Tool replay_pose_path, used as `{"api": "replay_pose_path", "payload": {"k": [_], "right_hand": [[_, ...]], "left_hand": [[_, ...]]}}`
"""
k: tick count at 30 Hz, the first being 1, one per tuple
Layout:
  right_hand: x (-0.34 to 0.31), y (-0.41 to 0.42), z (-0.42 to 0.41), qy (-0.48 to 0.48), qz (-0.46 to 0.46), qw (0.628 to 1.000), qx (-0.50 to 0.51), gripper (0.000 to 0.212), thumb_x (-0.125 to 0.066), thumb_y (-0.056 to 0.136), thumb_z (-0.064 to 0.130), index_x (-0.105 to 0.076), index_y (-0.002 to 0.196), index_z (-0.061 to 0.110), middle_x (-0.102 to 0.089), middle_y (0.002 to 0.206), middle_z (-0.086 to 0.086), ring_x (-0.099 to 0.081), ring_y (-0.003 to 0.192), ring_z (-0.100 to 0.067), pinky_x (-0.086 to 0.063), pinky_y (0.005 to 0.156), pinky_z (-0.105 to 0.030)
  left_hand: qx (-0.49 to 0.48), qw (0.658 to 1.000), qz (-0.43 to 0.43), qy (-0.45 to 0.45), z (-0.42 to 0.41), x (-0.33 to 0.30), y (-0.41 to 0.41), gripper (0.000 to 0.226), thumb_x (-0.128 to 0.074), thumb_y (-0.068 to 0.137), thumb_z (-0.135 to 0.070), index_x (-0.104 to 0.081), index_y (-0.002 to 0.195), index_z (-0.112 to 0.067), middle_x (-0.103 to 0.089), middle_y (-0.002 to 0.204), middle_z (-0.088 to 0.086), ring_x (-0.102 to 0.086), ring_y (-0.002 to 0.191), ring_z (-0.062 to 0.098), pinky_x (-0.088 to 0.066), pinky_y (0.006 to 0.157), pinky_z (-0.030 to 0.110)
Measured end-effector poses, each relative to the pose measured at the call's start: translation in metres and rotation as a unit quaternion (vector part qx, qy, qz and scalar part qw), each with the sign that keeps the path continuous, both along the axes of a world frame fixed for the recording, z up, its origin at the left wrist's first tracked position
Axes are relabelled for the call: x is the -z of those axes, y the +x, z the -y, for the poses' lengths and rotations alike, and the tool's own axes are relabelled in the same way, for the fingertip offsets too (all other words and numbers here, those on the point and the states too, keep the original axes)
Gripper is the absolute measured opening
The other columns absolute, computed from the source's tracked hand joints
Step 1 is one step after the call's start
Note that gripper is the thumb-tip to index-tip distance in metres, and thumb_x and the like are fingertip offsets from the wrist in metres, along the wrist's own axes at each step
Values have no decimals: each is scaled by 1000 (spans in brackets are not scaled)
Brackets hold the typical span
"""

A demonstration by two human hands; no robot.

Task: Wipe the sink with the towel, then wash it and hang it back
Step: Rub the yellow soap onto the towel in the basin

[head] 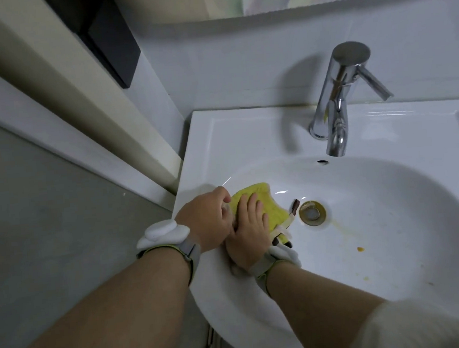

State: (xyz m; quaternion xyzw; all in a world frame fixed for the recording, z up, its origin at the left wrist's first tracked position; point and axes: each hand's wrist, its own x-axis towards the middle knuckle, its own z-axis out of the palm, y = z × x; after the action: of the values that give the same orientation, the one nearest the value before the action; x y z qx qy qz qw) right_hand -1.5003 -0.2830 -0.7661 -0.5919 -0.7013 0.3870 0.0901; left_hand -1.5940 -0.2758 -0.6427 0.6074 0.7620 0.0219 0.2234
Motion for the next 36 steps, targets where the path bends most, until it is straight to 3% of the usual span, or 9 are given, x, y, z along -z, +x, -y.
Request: {"api": "replay_pose_path", "payload": {"k": [4,7,11,14,15,20,23,31,36], "right_hand": [[8,-14,-38,32,40,982,181,67,-38,85,42,-57,130,-3,-57,133,-25,-59,118,-42,-39,100,-49],[-1,-19,-37,1,76,984,159,63,-41,83,42,-62,125,0,-64,126,-20,-65,111,-36,-42,95,-48],[-12,-18,10,29,26,998,53,63,-31,92,39,-50,141,6,-47,148,-14,-50,132,-34,-31,108,-44],[-6,7,7,6,22,997,-73,67,-18,98,53,-4,156,22,12,158,5,5,150,-16,1,121,-37],[-3,20,4,5,29,995,-99,70,-14,96,60,3,156,26,18,157,7,13,148,-14,5,121,-37],[7,35,-7,-18,111,991,-76,75,-6,93,65,6,156,26,15,163,1,14,150,-23,7,121,-45],[-8,16,12,-8,82,995,-47,86,5,81,65,-2,156,25,8,163,-1,6,151,-27,3,121,-48],[6,93,4,21,89,945,-315,67,-2,89,72,20,146,44,26,156,16,24,146,-13,12,121,-40],[15,86,9,71,104,964,-235,74,2,87,73,6,151,38,14,159,12,14,149,-18,13,118,-39]], "left_hand": [[8,1000,-15,-24,0,-4,-4,22,-42,96,-22,-50,116,-23,-55,79,-4,-55,72,19,-45,65,31],[6,1000,-5,-22,0,-3,-4,22,-42,96,-22,-51,115,-22,-53,77,-4,-55,72,20,-49,68,34],[8,1000,-7,-17,-5,-2,1,24,-43,95,-22,-52,117,-21,-56,83,-5,-55,77,19,-41,67,29],[7,1000,-5,-28,-7,-5,4,26,-43,94,-20,-51,119,-21,-57,84,-5,-57,80,21,-45,70,31],[7,999,-3,-32,-8,-6,5,26,-43,94,-21,-51,119,-21,-57,83,-4,-58,79,21,-47,71,32],[7,999,0,-31,0,-4,3,25,-43,95,-25,-50,118,-23,-53,77,-8,-56,77,21,-47,71,32],[-2,1000,5,-28,4,-1,2,25,-43,94,-23,-51,117,-23,-55,79,-7,-56,77,20,-47,71,32],[11,999,16,-30,3,1,11,27,-44,94,-20,-52,120,-20,-55,80,-8,-55,74,16,-48,72,31],[8,999,3,-32,7,5,9,29,-44,94,-19,-52,122,-19,-56,85,-6,-56,79,17,-48,75,29]]}}
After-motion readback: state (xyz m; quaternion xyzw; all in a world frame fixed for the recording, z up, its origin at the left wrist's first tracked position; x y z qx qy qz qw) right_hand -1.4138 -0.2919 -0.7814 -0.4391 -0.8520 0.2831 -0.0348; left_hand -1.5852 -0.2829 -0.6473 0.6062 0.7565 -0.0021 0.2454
